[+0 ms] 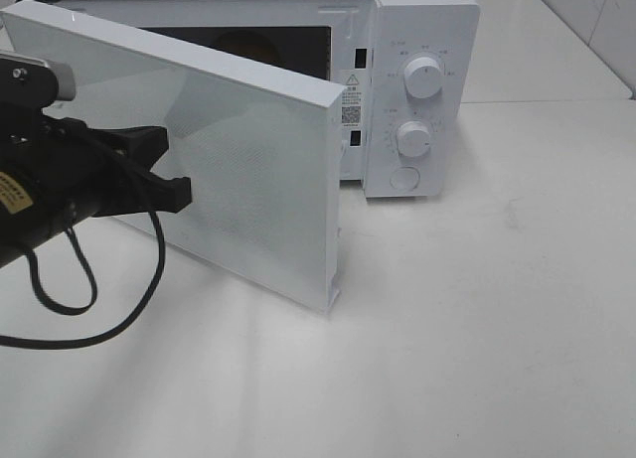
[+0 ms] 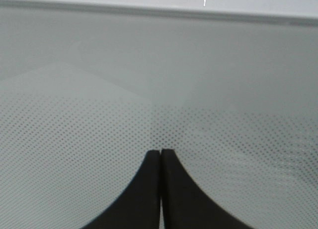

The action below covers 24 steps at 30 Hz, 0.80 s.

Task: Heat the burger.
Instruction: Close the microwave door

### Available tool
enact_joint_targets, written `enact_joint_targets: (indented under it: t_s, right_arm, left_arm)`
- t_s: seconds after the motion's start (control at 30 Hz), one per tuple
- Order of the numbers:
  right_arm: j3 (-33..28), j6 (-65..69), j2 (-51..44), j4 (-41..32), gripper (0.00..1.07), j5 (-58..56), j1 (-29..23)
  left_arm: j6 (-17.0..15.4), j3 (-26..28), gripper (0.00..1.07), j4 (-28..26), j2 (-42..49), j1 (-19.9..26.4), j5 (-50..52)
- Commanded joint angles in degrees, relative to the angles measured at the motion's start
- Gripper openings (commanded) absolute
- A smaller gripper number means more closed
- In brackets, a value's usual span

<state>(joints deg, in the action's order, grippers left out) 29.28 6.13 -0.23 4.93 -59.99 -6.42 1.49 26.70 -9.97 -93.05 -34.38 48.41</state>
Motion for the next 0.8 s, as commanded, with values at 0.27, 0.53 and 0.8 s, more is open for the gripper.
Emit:
enact_joint_targets:
  t_s: [0.27,0.53,0.8]
  right_arm:
    - [-0.06,-0.46,-1.49,-0.11,0.76,0.29,0.29]
    - [-0.06,-0.46,-1.49,-0.11,0.76,0.29,0.29]
    - [-0.06,-0.46,-1.49,-0.11,0.76,0.29,0.29]
  left_arm:
    - [6.25,8.48,0.0,-12.09,-5.5,-6.59,-1.83]
    - [9.11,16.96,0.0,-17.02,-9.28,-7.85,-5.84]
    - [10.2,24.24,0.0,-20.23,-12.72,-7.96,-10.26]
